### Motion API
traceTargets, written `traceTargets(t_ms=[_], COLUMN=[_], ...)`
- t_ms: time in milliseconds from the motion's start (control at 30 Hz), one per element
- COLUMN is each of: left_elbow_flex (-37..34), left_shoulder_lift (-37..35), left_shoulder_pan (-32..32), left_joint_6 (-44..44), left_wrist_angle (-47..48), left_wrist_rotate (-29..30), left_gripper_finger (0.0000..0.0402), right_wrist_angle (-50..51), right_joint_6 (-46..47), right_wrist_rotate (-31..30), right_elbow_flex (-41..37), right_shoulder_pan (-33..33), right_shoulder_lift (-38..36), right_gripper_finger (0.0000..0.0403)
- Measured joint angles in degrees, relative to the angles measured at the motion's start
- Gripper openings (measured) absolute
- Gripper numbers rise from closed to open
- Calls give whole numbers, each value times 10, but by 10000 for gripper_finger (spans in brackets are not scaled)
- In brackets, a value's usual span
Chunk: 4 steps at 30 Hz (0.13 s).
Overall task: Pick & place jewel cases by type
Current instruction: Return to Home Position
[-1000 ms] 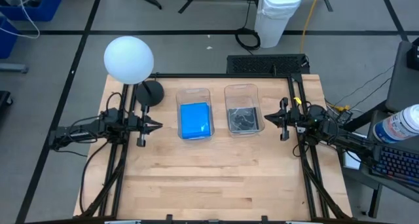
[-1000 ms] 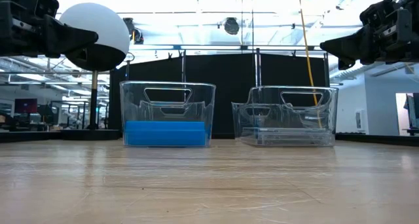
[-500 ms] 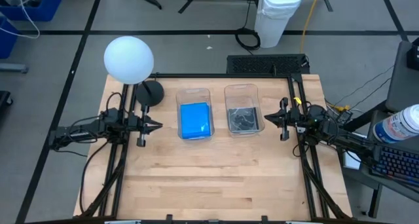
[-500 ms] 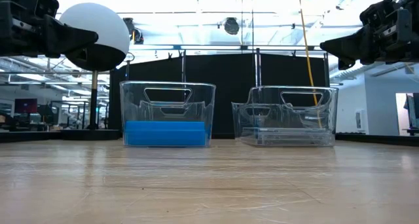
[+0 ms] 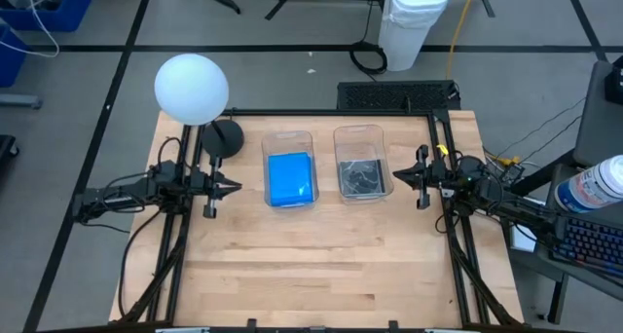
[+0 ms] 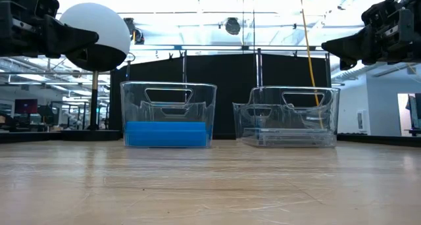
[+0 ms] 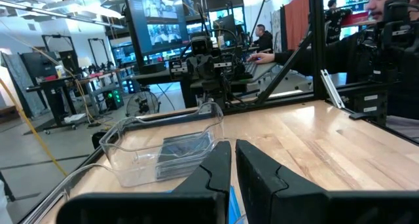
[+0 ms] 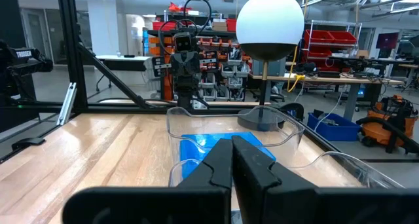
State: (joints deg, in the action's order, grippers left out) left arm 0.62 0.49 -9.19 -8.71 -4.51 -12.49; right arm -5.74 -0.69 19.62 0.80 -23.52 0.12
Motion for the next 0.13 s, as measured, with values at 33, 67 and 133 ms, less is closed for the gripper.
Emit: traceTargets(t_ms=[33,67,133], left_elbow_flex=[0,0,0], left_shoulder_lift=[0,0,0], left_shoulder_pan=[0,0,0], left_joint_6=[0,0,0], left_wrist_angle=[0,0,0], left_wrist_rotate=[0,0,0], left_gripper_finger=[33,33,33], right_wrist_angle=[0,0,0], right_joint_6=[0,0,0], right_wrist_rotate=[0,0,0], right_elbow_flex=[0,0,0], right_shoulder_pan=[0,0,0], right_shoulder_lift=[0,0,0], right_gripper_finger=[0,0,0])
